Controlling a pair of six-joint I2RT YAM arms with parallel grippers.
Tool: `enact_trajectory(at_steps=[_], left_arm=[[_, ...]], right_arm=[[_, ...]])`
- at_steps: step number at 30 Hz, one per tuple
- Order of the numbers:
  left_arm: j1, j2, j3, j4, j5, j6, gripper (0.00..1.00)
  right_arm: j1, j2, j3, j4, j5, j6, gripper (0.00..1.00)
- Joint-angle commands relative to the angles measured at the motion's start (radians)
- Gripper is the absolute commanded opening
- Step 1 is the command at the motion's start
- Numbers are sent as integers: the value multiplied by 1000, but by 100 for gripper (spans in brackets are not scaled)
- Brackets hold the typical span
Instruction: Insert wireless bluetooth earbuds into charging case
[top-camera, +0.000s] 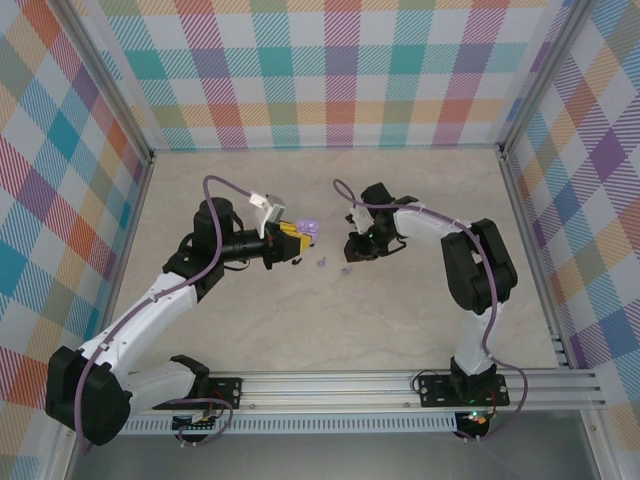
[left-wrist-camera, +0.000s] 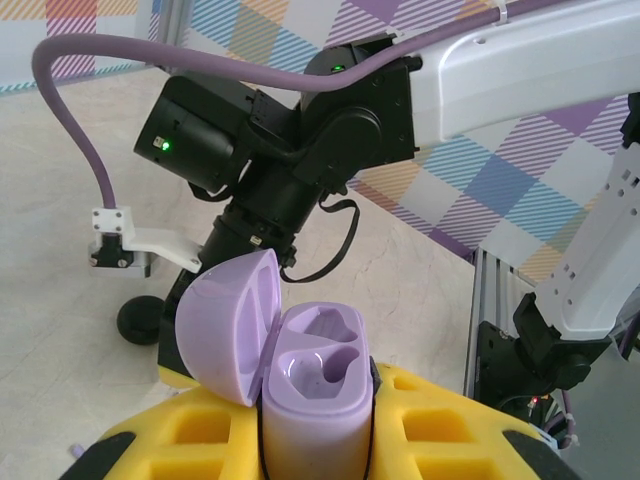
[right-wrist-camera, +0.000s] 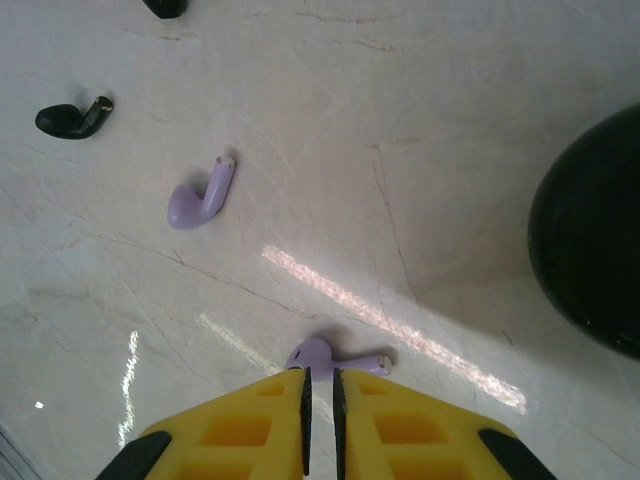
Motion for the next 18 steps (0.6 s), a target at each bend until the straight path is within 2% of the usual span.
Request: enact_trajectory(at_steps=[1, 18], left_arm=[[-4, -23, -14, 9, -1, -18, 20], [-7, -25, -20, 7, -2, -16, 20]], right_arm=[[11, 37, 35, -9, 24, 12, 17], [24, 78, 22, -50, 53, 5, 17]])
